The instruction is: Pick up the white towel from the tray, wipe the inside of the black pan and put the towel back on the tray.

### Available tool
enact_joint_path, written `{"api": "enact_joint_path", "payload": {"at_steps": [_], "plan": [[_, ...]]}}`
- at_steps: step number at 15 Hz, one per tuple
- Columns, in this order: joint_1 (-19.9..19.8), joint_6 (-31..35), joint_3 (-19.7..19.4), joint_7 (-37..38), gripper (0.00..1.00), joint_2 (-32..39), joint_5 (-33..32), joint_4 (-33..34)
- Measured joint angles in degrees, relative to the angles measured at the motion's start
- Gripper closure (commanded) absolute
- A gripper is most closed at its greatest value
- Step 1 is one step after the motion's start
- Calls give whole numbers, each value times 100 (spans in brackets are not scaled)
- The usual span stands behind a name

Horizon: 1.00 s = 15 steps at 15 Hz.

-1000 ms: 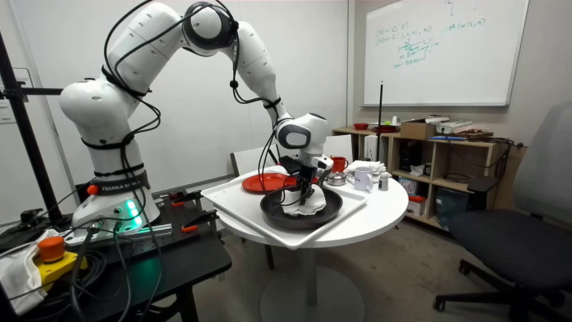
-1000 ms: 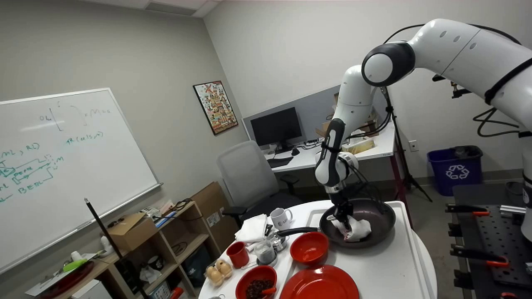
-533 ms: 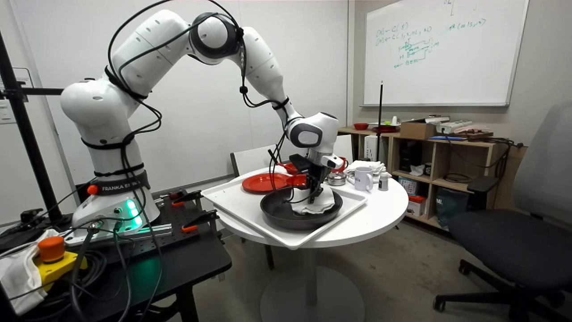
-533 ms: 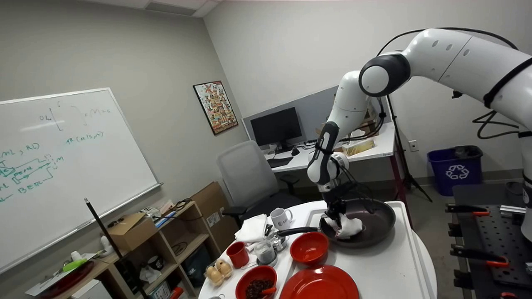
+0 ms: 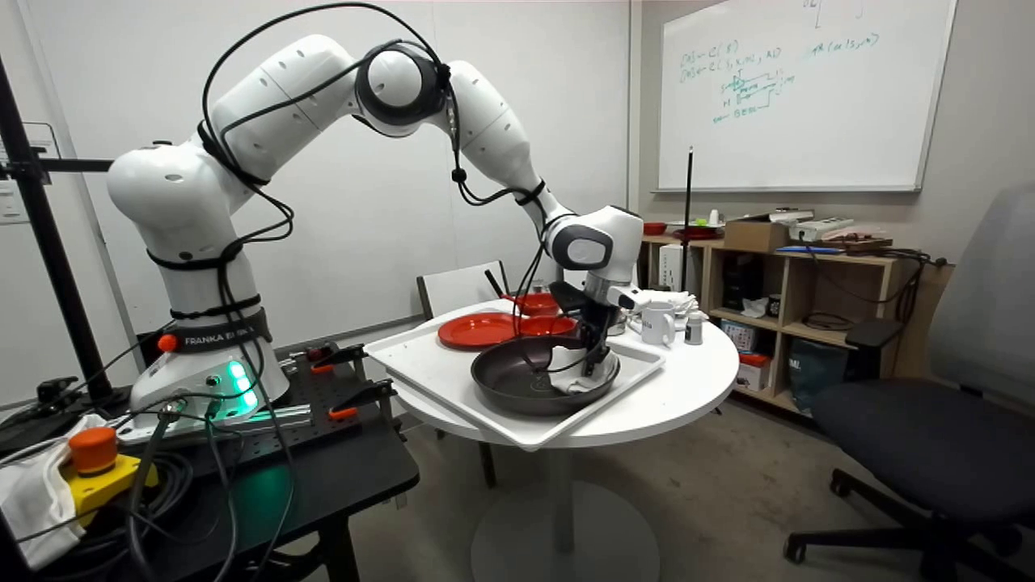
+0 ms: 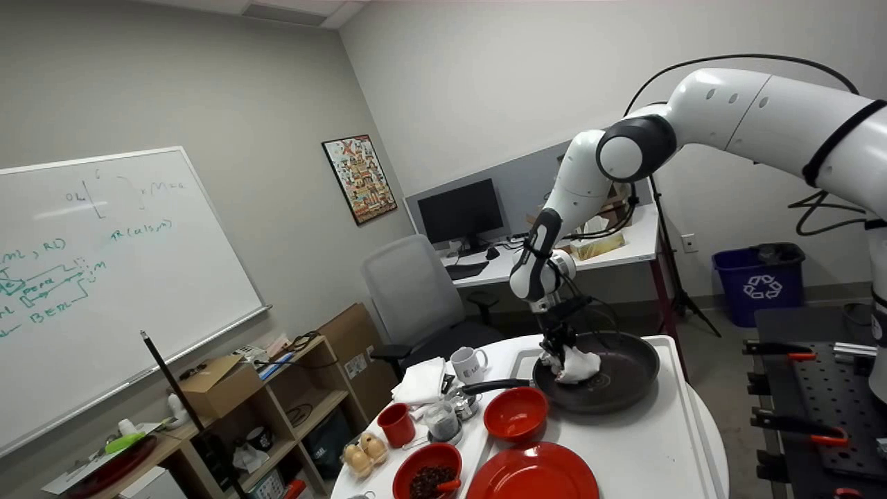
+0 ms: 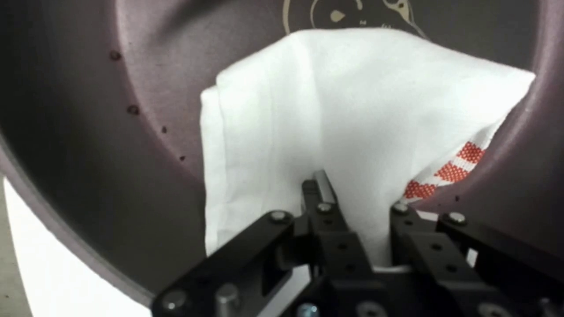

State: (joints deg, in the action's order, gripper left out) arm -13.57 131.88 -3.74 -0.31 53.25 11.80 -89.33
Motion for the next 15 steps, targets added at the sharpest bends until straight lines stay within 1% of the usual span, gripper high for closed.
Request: {"api": "enact_joint_path", "payload": {"at_steps": [3,7,12,15], "plan": [[-86,-81,-8,4,94,87,2,157],[-26,-90,8,4,94,117,-4,166],[273,-64,35,-6,94,101,-243,84],[526,84,37,-52,94,-9,-527,-143]]}}
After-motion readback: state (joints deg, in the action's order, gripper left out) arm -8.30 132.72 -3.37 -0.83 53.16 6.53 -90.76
